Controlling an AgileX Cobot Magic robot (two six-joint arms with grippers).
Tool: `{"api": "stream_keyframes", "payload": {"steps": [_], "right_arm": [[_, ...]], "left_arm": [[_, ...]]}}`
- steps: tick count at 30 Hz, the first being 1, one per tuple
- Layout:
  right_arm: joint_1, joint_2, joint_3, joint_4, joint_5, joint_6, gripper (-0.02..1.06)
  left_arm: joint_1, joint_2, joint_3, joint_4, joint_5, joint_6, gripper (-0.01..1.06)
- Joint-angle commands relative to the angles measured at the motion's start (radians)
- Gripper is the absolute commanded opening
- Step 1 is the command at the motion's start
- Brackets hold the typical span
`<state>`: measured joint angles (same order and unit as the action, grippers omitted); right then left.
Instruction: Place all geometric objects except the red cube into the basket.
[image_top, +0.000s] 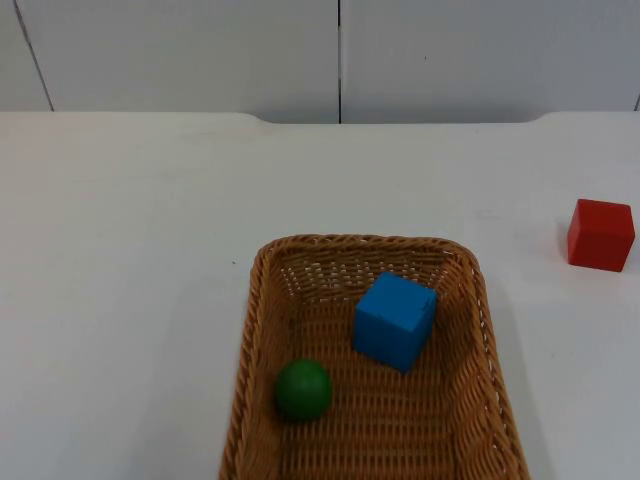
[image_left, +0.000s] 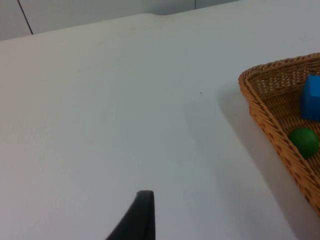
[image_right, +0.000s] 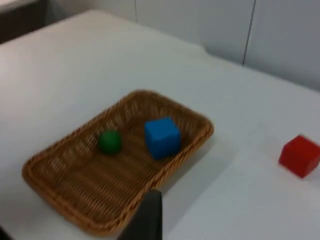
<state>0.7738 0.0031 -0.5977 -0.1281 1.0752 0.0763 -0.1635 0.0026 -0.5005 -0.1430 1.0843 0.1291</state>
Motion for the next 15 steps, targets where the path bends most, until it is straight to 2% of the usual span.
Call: {"api": "stream_keyframes", "payload": {"steps": [1, 4, 15], "right_arm": [[0.004, -0.003, 0.031, 0.028, 0.000, 0.002, 0.87], [0.004, -0.003, 0.082, 0.074, 0.005, -0.065, 0.87], [0.004, -0.003, 0.083, 0.080, 0.005, -0.068, 0.87]], "left_arm": [[0.004, -0.003, 0.005, 0.005, -0.006, -0.010, 1.05], [0.004, -0.003, 0.005, 0.005, -0.006, -0.010, 1.05], [0.004, -0.003, 0.005, 0.005, -0.006, -0.010, 1.05]]}}
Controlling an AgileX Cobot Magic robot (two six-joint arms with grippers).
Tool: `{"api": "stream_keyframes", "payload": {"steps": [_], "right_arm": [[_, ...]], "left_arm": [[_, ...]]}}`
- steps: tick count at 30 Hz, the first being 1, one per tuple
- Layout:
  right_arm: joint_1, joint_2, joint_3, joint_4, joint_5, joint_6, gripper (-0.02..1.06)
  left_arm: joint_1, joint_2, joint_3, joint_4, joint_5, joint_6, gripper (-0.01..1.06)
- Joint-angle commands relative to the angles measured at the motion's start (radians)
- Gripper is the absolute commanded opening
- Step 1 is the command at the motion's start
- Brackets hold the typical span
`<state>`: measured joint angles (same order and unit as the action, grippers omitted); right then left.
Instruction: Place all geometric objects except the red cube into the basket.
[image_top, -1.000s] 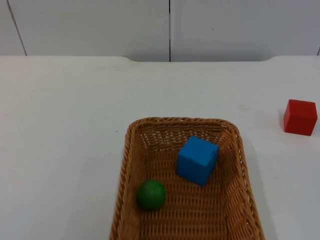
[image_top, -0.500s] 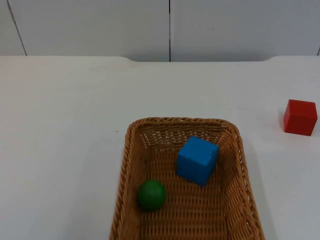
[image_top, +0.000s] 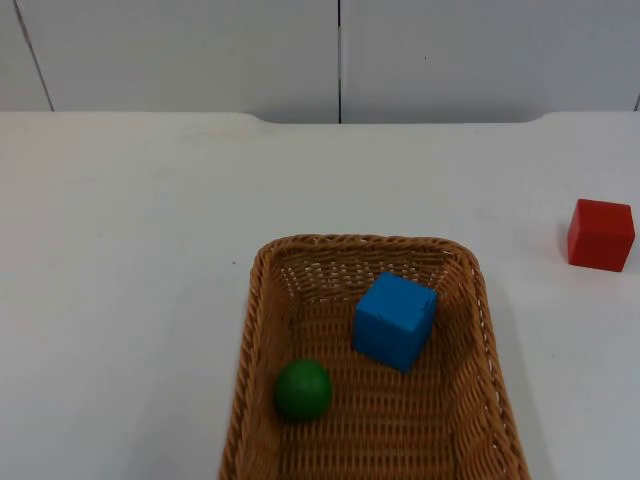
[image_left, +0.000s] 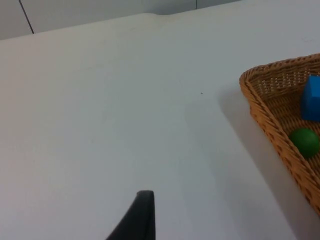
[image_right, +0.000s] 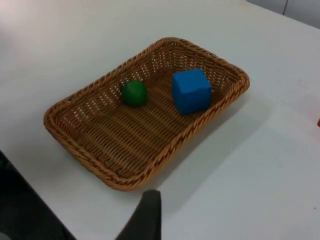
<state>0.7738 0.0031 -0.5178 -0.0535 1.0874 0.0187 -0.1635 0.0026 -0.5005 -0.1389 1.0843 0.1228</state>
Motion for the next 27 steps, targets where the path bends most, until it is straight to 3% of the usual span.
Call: {"api": "stream_keyframes", "payload": {"steps": [1, 3, 17, 20, 26, 27], "right_arm": [[0.004, -0.003, 0.003, 0.006, -0.007, -0.011, 0.90], [0.004, -0.003, 0.003, 0.006, -0.007, -0.011, 1.06], [-0.017, -0.003, 0.003, 0.012, -0.009, -0.004, 1.05], [-0.100, -0.003, 0.003, 0.012, -0.009, -0.004, 1.05], [-0.464, -0.003, 0.003, 0.012, -0.009, -0.004, 1.05], [-0.464, -0.003, 0.003, 0.012, -0.009, -0.004, 1.05]], "left_arm": [[0.004, -0.003, 0.005, 0.001, -0.006, -0.004, 1.05], [0.004, -0.003, 0.005, 0.001, -0.006, -0.004, 1.05], [0.004, -0.003, 0.005, -0.013, -0.006, -0.011, 1.05], [0.004, -0.003, 0.005, 0.000, -0.006, -0.011, 1.05], [0.004, -0.003, 0.005, 0.000, -0.006, -0.011, 1.05], [0.004, -0.003, 0.005, 0.000, -0.006, -0.011, 1.05]]}}
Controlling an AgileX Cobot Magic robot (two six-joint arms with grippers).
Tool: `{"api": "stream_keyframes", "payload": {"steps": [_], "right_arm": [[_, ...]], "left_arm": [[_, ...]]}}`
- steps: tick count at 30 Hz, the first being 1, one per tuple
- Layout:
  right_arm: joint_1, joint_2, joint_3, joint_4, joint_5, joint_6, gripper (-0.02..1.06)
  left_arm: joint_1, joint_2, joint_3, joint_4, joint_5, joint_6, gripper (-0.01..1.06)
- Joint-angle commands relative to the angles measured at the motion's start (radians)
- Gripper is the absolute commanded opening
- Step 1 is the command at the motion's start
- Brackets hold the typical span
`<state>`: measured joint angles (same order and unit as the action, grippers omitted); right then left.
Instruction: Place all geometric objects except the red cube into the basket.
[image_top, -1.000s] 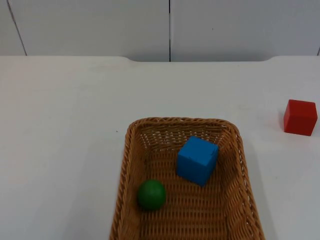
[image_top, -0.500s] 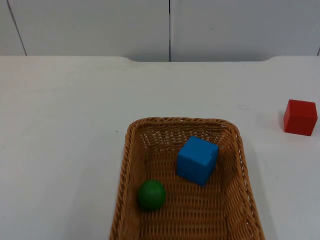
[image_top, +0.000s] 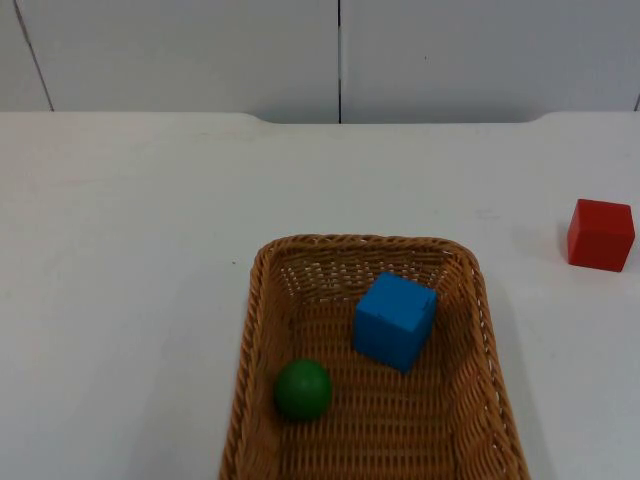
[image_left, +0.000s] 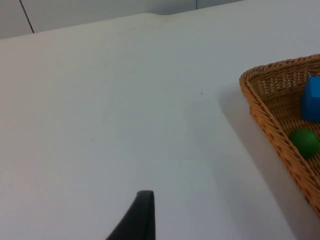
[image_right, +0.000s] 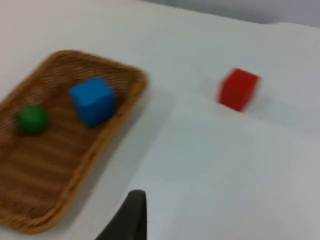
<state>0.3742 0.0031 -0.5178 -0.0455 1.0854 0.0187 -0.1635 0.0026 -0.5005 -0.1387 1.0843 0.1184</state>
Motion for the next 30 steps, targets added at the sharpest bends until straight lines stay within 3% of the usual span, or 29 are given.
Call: {"api": "stream_keyframes", "payload": {"steps": [1, 4, 9, 20, 30], "right_arm": [[-0.111, -0.003, 0.003, 0.004, -0.007, -0.004, 1.05], [-0.242, -0.003, 0.003, 0.004, -0.007, -0.004, 1.05], [-0.303, -0.003, 0.003, 0.004, -0.007, -0.004, 1.05], [-0.312, -0.003, 0.003, 0.004, -0.007, -0.004, 1.05], [-0.312, -0.003, 0.003, 0.004, -0.007, -0.004, 1.05]], "left_arm": [[0.004, -0.003, 0.005, 0.000, -0.006, -0.007, 1.05], [0.004, -0.003, 0.005, 0.000, -0.006, -0.007, 1.05], [0.004, -0.003, 0.005, 0.000, -0.006, -0.007, 1.05], [0.008, -0.003, 0.005, 0.000, -0.007, -0.007, 1.05], [0.166, -0.003, 0.005, -0.003, -0.007, -0.007, 1.05]]}}
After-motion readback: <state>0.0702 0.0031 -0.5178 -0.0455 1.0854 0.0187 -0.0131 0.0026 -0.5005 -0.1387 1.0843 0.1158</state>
